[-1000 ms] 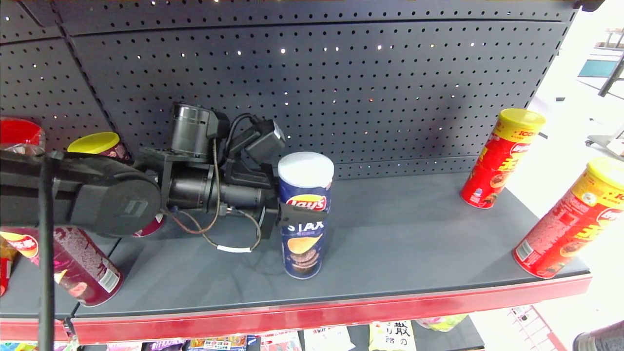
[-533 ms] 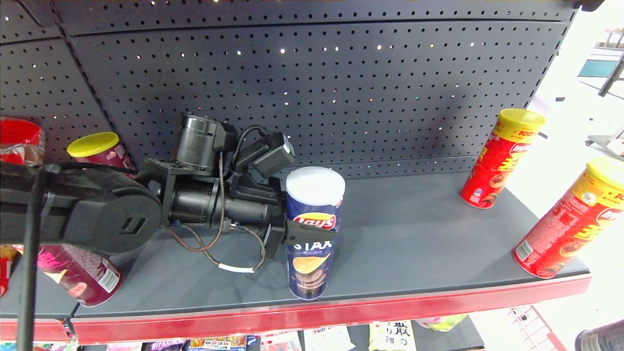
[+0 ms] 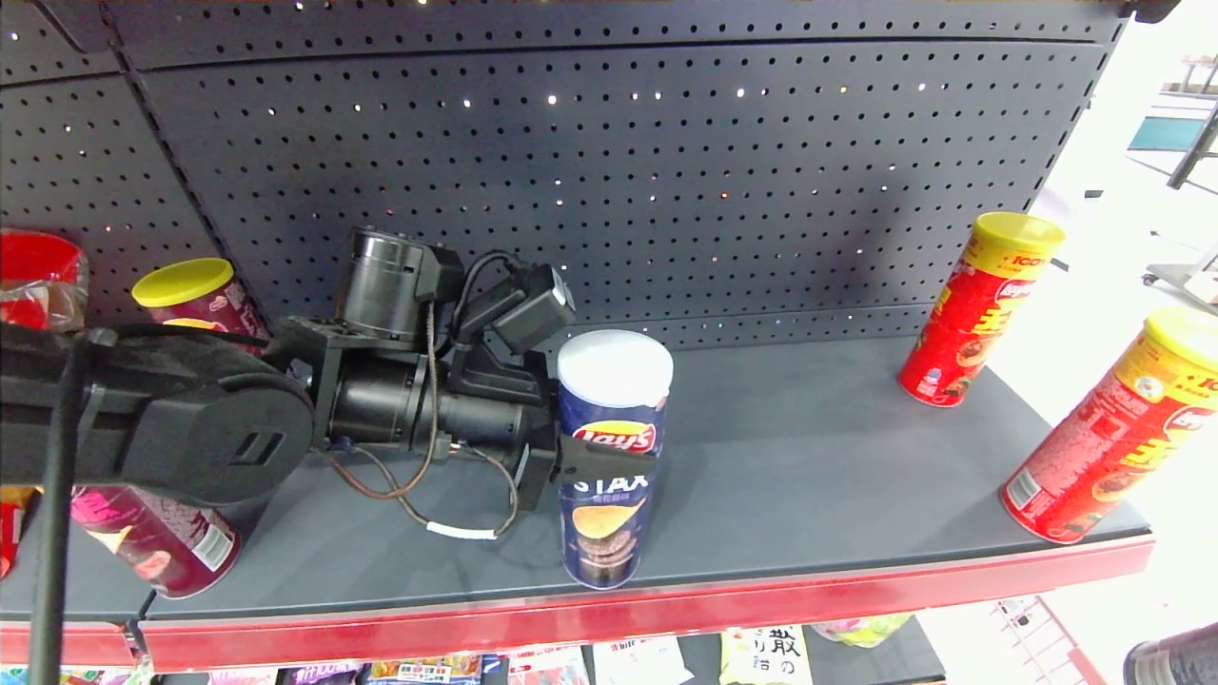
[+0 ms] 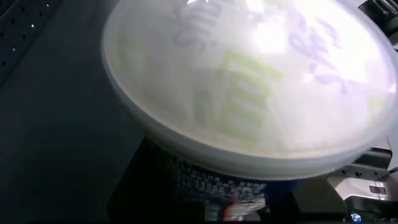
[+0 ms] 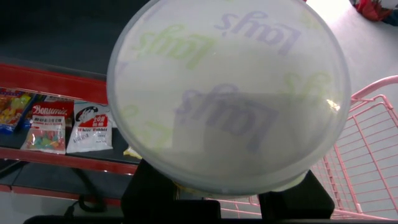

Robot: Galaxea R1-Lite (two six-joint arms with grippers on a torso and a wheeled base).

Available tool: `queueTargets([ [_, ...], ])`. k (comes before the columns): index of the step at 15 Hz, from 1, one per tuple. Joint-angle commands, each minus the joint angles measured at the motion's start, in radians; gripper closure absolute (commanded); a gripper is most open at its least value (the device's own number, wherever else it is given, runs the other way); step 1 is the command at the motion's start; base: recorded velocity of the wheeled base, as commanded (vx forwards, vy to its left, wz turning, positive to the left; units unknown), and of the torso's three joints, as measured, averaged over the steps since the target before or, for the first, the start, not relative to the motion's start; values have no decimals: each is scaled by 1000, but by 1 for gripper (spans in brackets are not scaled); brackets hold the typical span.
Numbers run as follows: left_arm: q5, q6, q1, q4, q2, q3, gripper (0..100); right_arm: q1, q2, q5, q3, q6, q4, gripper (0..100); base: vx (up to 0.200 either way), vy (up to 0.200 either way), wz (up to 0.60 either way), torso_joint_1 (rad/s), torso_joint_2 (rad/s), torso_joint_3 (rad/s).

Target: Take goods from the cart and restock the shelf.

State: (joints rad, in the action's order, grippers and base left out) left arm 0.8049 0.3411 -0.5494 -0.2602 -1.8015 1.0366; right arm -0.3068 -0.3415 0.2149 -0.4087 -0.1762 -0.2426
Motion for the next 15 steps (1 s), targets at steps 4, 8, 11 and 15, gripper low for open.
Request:
queueTargets([
  [4,-4,1,0,-1,1,-18,0,0,-2,0,-7,0,-1,100,0,0,0,0,0,0],
  [8,-6,-1,8,-1,53,-63,0,-2,-2,-2,-7,0,-1,100,0,0,0,0,0,0],
  [11,-7,-13,69,3,168,-158,0,-3,-8,-11,-7,-2,-1,100,0,0,0,0,0,0],
  [15,-27,-97,147,3,356,-253,0,-18,-108,-58,-64,-5,-1,100,0,0,0,0,0,0],
])
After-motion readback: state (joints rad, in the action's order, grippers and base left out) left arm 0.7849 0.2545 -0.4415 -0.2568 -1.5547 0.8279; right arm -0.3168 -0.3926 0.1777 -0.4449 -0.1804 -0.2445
